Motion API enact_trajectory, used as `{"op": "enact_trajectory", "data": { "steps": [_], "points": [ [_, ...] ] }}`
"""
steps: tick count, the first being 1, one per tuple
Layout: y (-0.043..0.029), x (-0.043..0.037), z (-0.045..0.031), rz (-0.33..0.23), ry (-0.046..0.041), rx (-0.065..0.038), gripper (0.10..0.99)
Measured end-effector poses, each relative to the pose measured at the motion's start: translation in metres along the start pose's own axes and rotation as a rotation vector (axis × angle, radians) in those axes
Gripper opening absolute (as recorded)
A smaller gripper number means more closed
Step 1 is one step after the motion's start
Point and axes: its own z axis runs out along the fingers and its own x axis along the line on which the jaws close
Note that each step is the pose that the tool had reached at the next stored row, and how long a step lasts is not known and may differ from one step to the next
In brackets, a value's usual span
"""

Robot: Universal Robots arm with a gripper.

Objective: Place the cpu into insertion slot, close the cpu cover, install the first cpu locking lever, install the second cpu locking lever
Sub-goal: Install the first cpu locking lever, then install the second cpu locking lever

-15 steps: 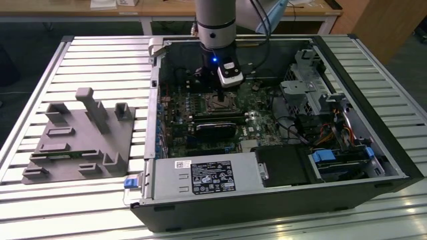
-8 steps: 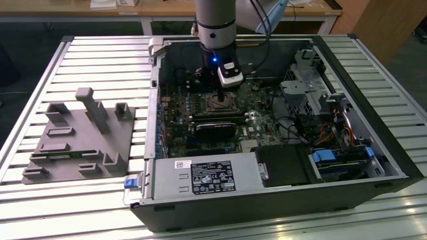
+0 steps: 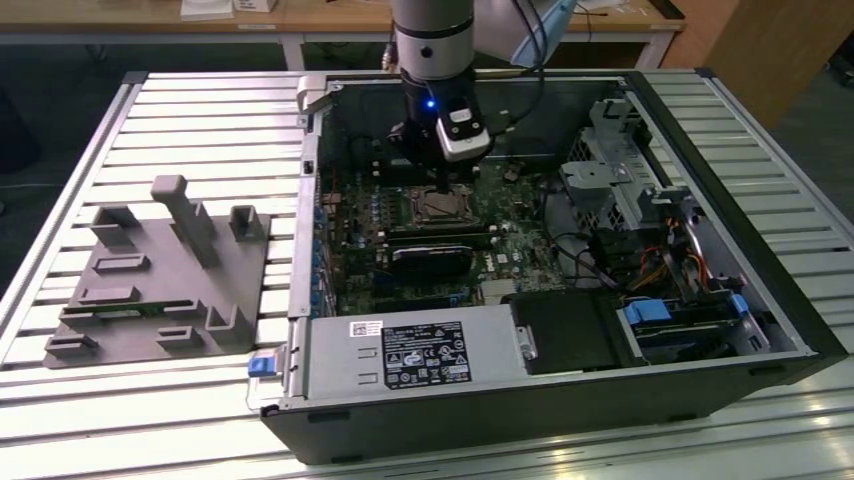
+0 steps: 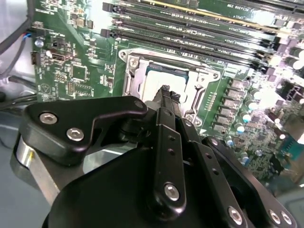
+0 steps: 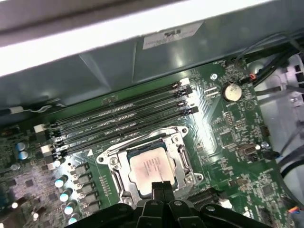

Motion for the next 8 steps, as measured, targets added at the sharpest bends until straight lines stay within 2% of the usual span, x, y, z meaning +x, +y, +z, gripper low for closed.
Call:
{"op": "enact_trajectory", "data": {
  "steps": [2, 8],
  "points": [
    [0.0001, -0.0004, -0.0028, 0.000, 0.0000, 0.000, 0.106],
    [0.0001, -0.0005, -0.0042, 0.000, 0.0000, 0.000, 0.106]
  ]
}}
